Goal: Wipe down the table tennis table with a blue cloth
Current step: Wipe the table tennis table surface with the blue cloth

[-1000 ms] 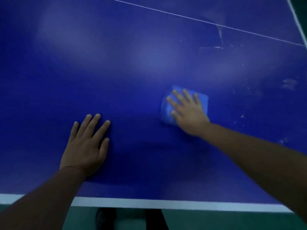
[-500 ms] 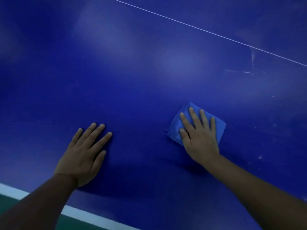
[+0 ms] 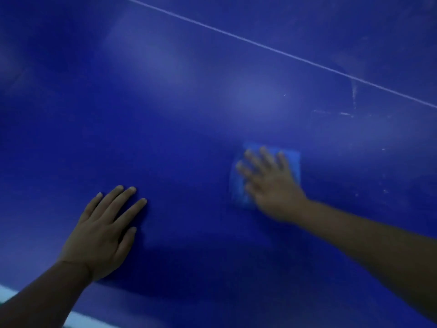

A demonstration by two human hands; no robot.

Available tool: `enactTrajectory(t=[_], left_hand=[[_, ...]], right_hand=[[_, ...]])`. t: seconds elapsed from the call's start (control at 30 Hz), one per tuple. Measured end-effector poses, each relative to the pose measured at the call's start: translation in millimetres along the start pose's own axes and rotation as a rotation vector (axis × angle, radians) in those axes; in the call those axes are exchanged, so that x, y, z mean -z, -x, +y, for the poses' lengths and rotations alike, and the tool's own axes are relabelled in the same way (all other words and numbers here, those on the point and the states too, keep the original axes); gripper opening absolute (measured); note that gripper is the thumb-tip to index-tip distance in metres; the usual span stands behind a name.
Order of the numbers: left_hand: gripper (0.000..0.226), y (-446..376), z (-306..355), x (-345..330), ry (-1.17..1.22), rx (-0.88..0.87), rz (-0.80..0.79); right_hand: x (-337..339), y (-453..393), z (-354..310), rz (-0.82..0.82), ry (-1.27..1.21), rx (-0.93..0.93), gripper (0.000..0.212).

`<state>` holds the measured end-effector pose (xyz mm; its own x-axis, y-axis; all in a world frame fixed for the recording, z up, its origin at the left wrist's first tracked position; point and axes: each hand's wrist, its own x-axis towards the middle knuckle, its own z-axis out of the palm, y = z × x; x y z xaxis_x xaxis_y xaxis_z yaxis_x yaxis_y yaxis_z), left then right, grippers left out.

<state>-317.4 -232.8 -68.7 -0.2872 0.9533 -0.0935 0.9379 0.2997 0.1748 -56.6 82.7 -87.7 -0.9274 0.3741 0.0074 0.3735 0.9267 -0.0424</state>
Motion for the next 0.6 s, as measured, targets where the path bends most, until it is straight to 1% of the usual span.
enactTrajectory(t=[0.03,0.07,0.1,0.13,0.23,0.27,0.3,0.33,0.4,0.43,0.47,0.5,0.53,0.57,0.6], left_hand=[[0.061,-7.5,3.0,1.7,0.001,0.018,0.033],[0.059,-17.8,6.7,2.4,-0.002,0.033,0.071],[0.058,-32.3,12.8,3.7,0.005,0.052,0.103],[0.059,-49.9,21.2,6.9,0.024,0.08,0.123],[0.065,-107.7,50.1,12.8,0.059,0.173,0.148],[0.067,-127.5,60.6,13.3,0.073,0.199,0.143],[0.069,-146.7,70.3,12.3,0.087,0.212,0.143],[0.07,-163.4,79.1,10.6,0.101,0.218,0.142],[0.07,-193.6,93.4,5.4,0.136,0.244,0.136],[0.071,-203.6,97.3,2.6,0.148,0.266,0.136],[0.072,-207.6,98.5,0.2,0.144,0.286,0.133],[0.072,-211.2,99.6,-3.0,0.132,0.298,0.125],[0.073,-212.6,99.4,-6.7,0.119,0.302,0.122],[0.073,-213.3,98.4,-9.1,0.113,0.3,0.125],[0.073,-213.0,97.4,-10.6,0.11,0.297,0.124]], right_hand=[[-1.2,11.3,-4.2,-0.059,0.002,0.155,0.051],[-0.4,10.3,6.7,-0.101,0.009,0.258,0.051],[2.2,0.2,26.1,-0.085,0.026,0.255,0.051],[5.5,-15.7,49.9,-0.054,0.036,0.138,0.053],[22.4,-62.4,113.6,-0.073,-0.03,-0.447,0.053],[23.4,-68.9,116.4,-0.075,-0.042,-0.552,0.053],[19.5,-68.3,109.4,-0.069,-0.007,-0.563,0.054],[14.7,-62.9,94.7,-0.058,0.013,-0.469,0.054],[1.9,-33.3,64.0,-0.06,-0.012,-0.128,0.053],[1.1,-19.1,60.3,-0.092,-0.011,0.015,0.053],[4.0,-16.0,72.1,-0.122,0.012,0.101,0.053],[7.1,-19.0,97.0,-0.128,0.04,0.055,0.053],[11.7,-26.5,126.5,-0.121,0.057,-0.119,0.053],[19.1,-34.5,155.1,-0.124,0.052,-0.345,0.052],[24.3,-38.6,176.5,-0.153,0.031,-0.533,0.052]])
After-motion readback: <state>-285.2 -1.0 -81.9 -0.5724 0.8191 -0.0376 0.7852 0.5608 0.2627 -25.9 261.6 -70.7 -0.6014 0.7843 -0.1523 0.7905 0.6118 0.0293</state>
